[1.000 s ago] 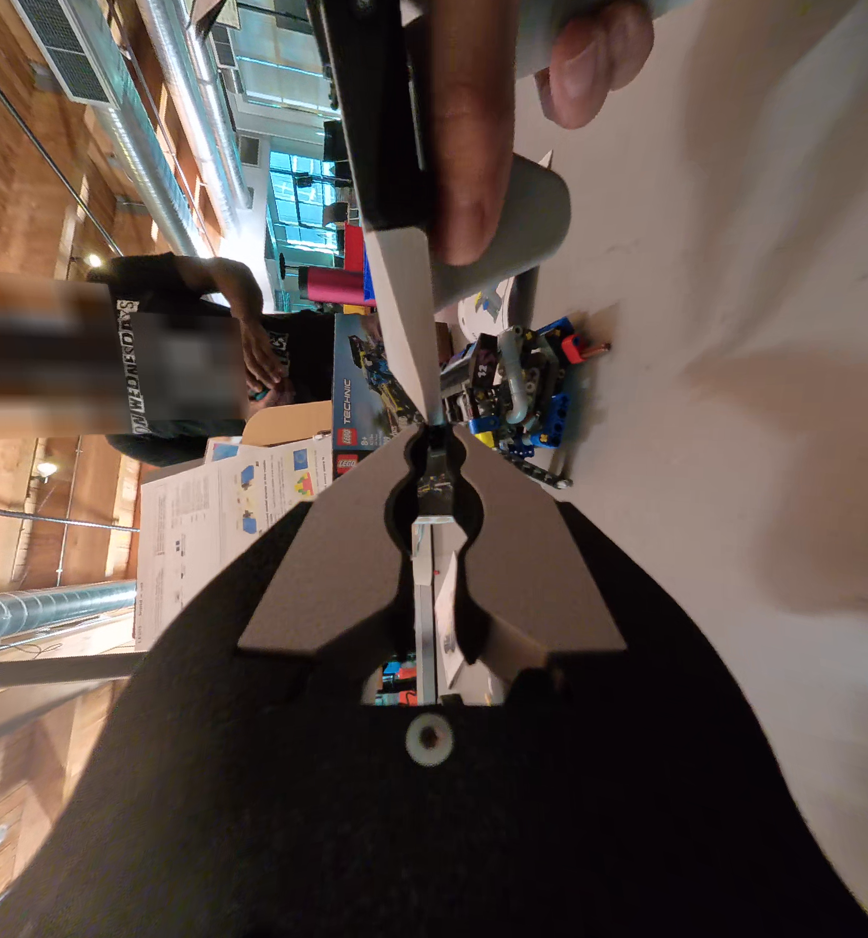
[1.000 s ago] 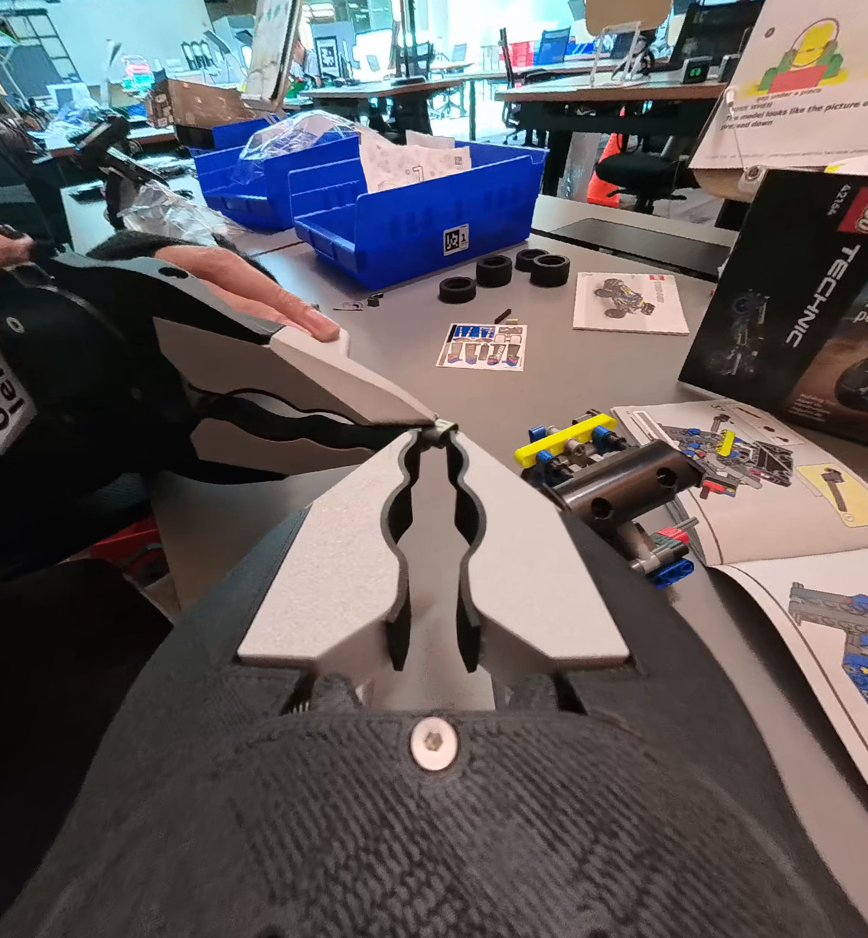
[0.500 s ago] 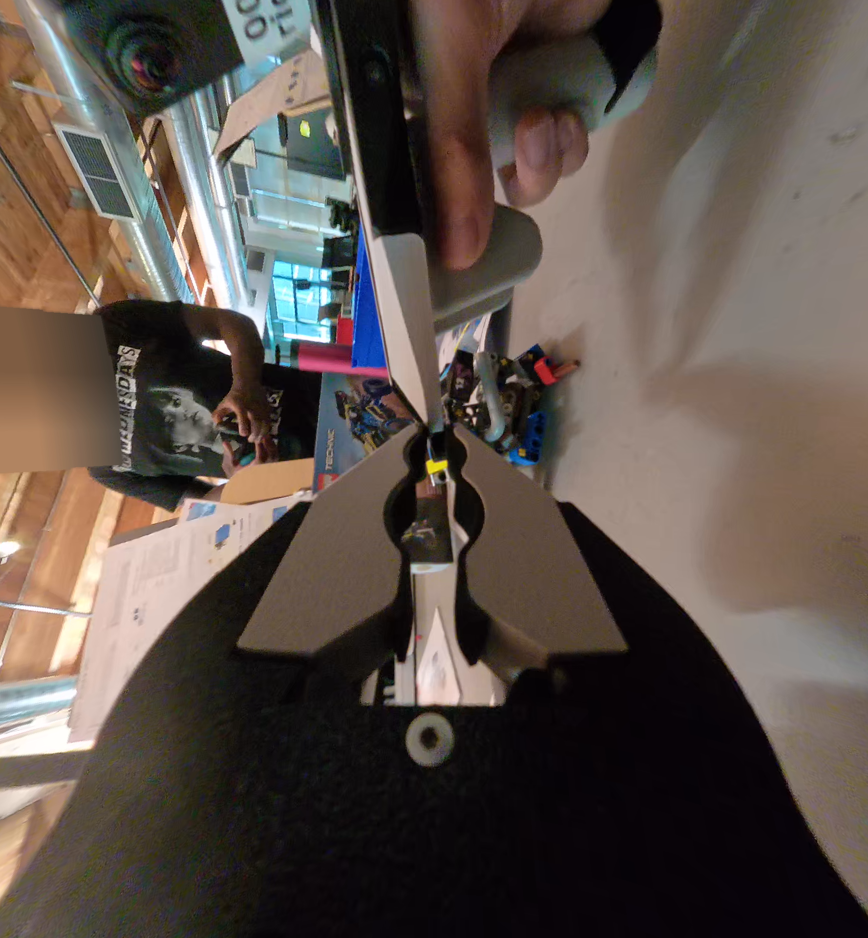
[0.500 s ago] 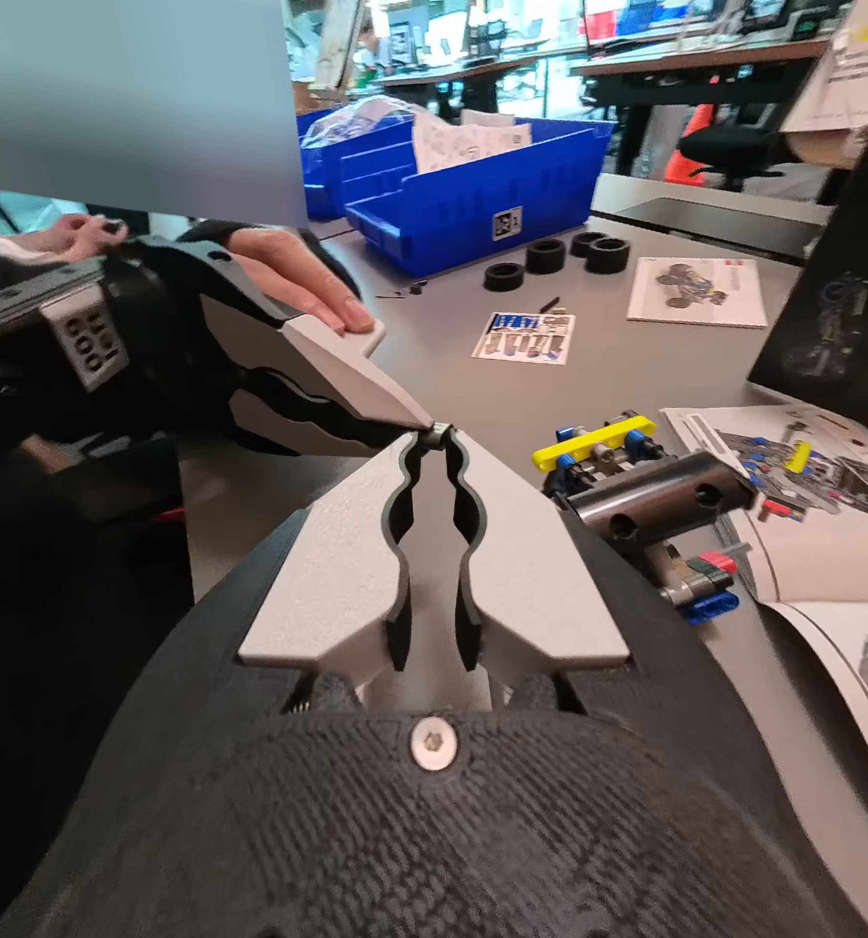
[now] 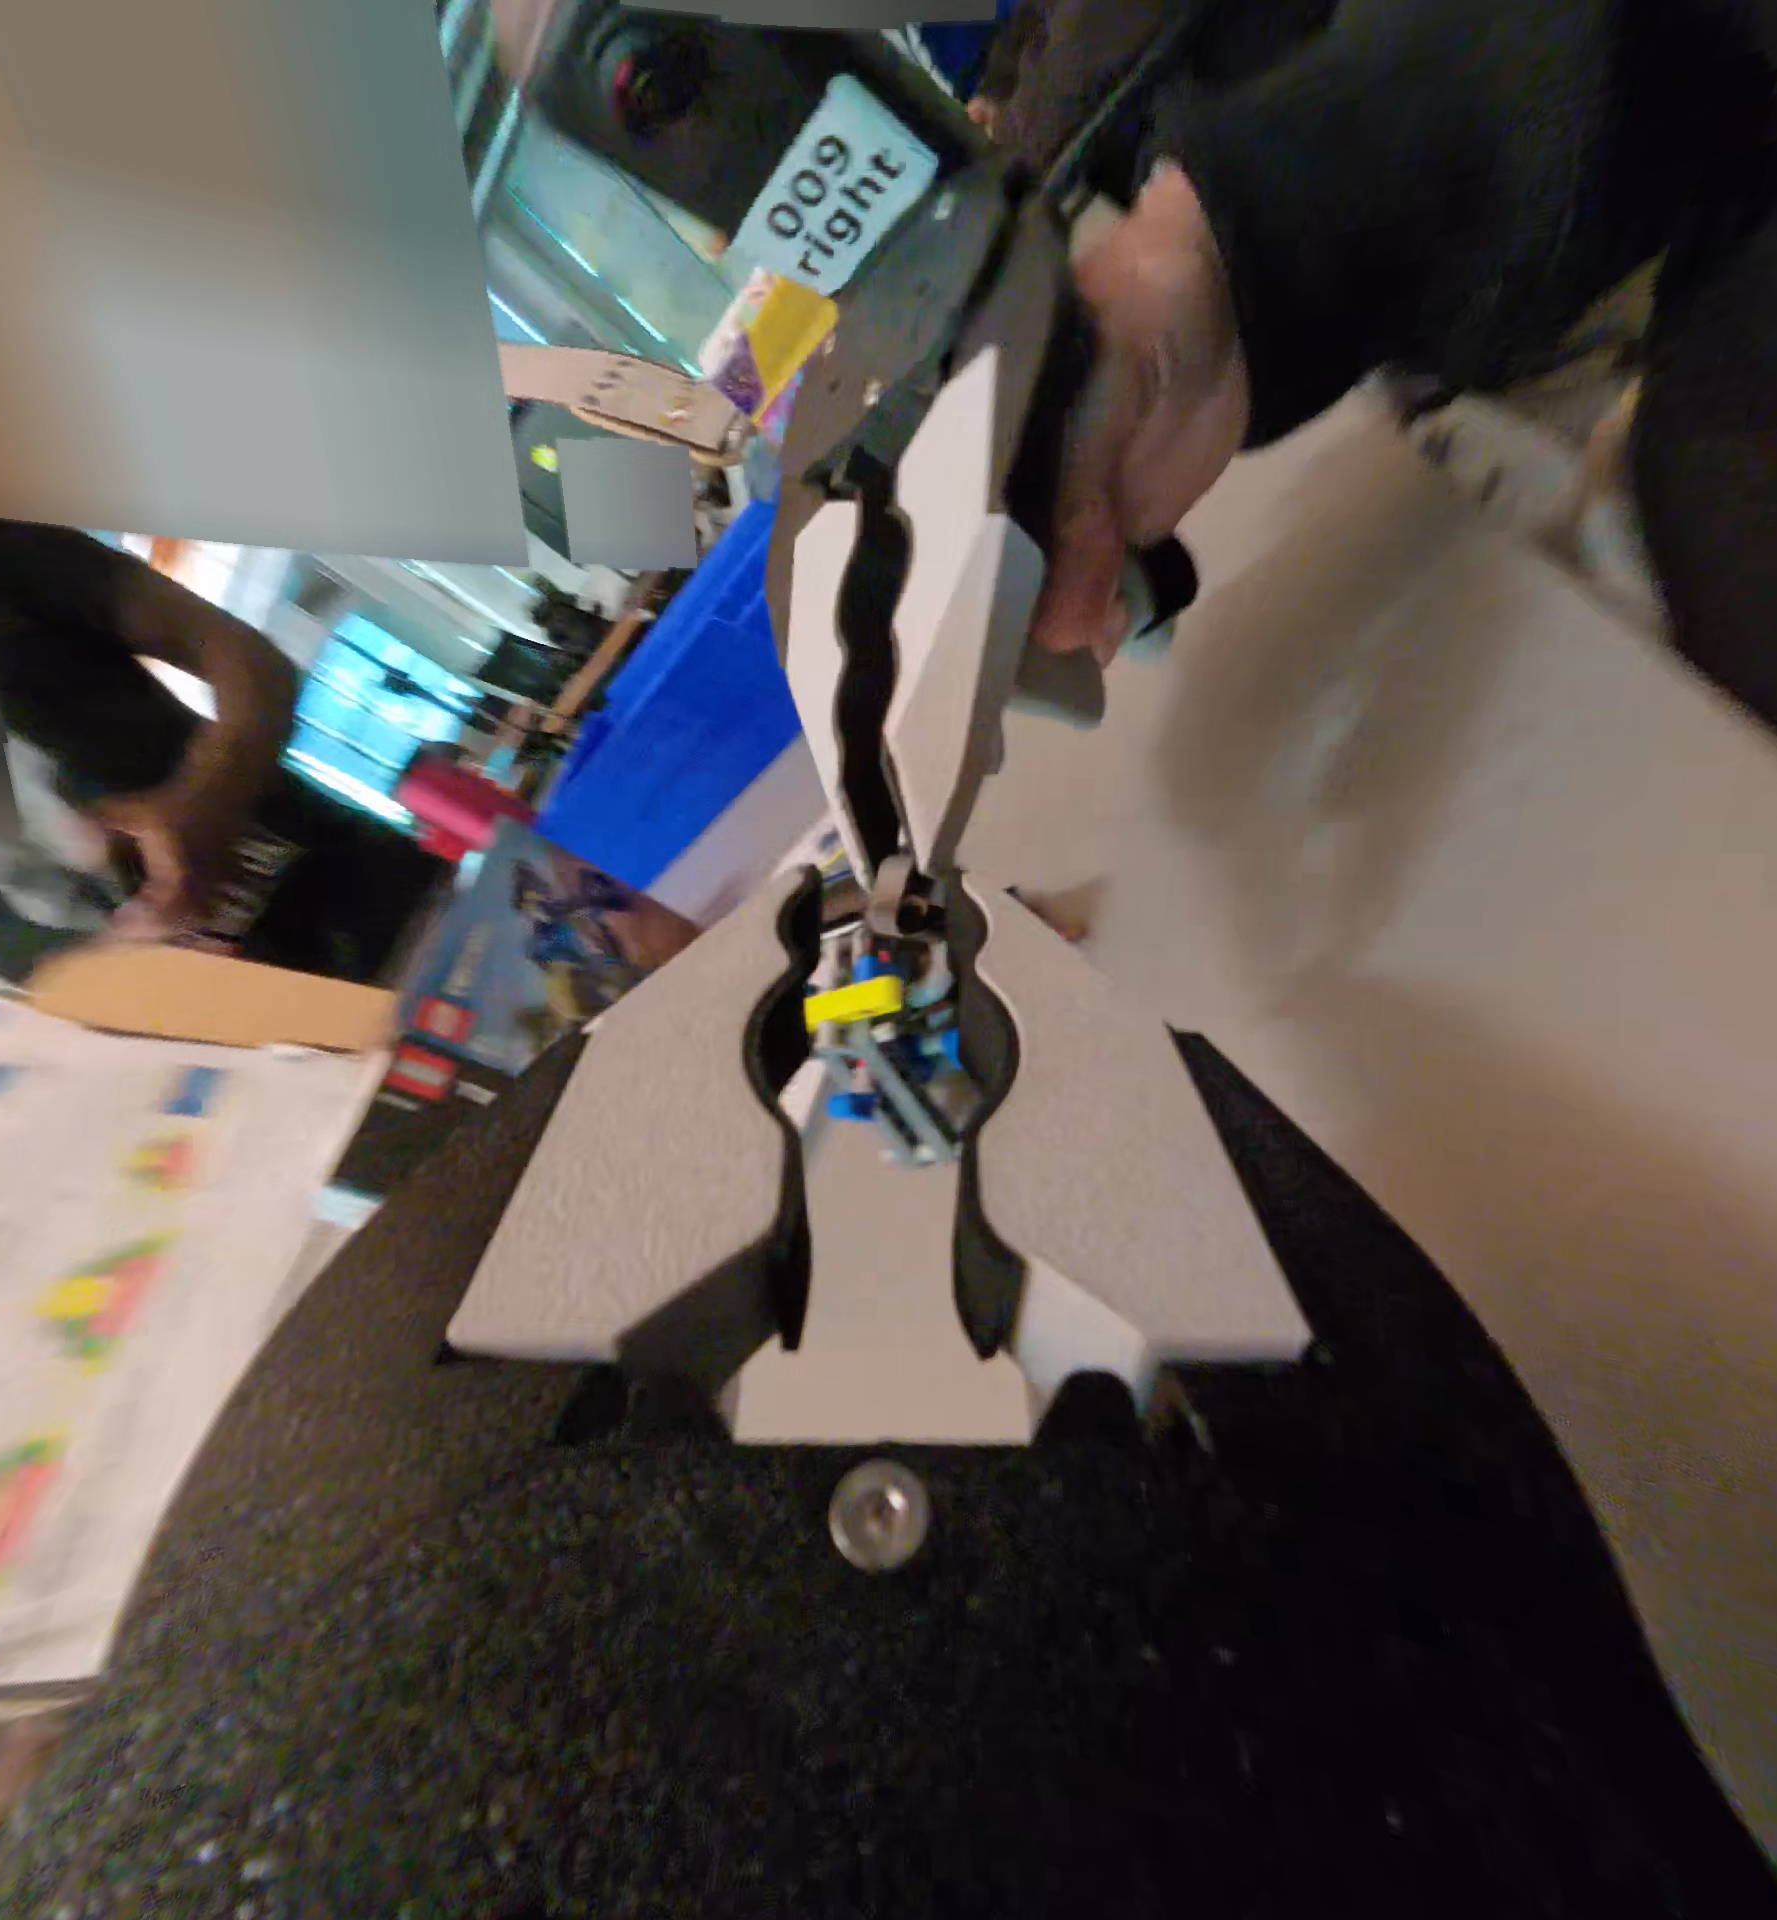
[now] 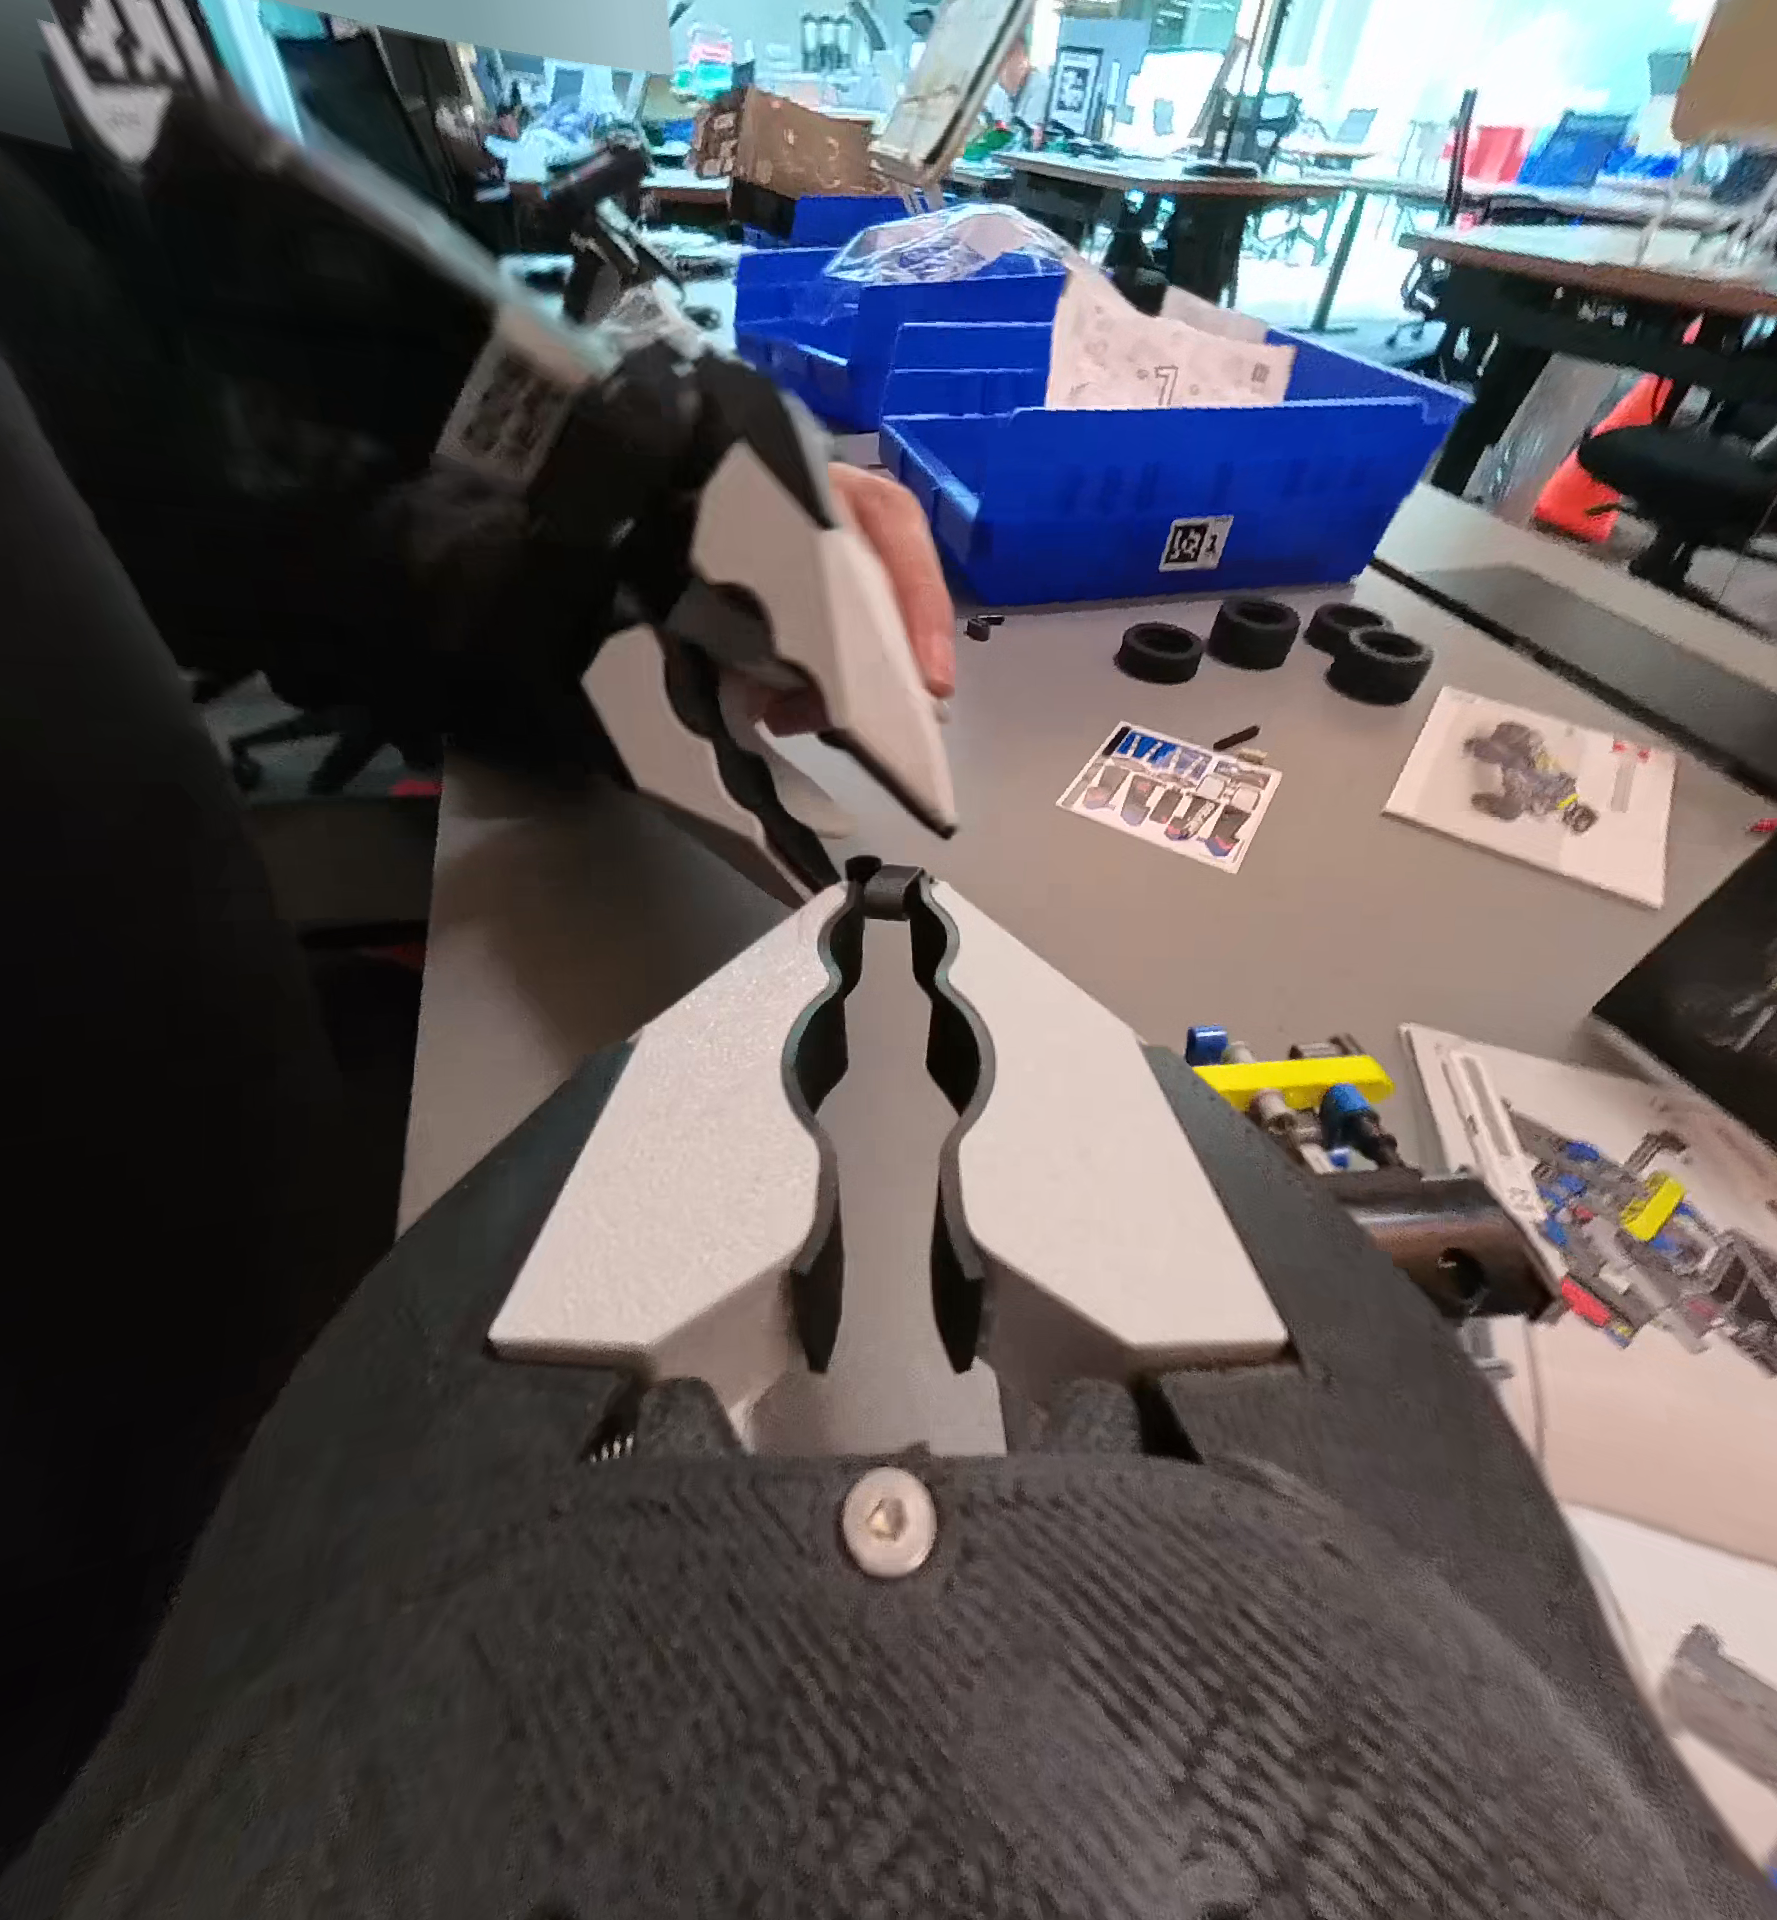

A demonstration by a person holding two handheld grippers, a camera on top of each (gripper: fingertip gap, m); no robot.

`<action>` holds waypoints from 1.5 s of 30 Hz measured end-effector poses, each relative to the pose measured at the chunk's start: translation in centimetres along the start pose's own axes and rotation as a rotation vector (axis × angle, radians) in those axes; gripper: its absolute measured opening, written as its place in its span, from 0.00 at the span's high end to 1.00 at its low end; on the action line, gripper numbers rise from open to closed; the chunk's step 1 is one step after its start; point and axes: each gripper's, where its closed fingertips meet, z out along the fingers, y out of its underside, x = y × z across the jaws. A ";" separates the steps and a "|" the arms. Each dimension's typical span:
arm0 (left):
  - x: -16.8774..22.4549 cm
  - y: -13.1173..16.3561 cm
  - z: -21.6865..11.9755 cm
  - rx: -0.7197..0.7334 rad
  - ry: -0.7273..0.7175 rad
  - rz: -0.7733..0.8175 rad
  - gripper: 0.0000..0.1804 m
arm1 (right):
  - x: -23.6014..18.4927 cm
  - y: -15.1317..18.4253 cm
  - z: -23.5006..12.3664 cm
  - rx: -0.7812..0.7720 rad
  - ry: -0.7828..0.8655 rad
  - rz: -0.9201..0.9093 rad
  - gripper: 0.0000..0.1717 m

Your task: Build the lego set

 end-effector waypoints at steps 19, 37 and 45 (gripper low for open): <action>-1.6 -0.1 -0.3 0.175 0.252 -0.609 0.92 | 0.7 -0.5 -0.2 -0.009 0.069 -0.258 0.97; -1.9 0.2 -0.1 0.208 0.288 -0.952 0.88 | 2.7 -2.2 -0.8 0.212 0.270 -0.056 0.97; -2.0 -1.1 0.0 0.336 0.339 -1.099 0.92 | 1.5 -3.2 -0.7 0.292 0.217 -0.053 0.97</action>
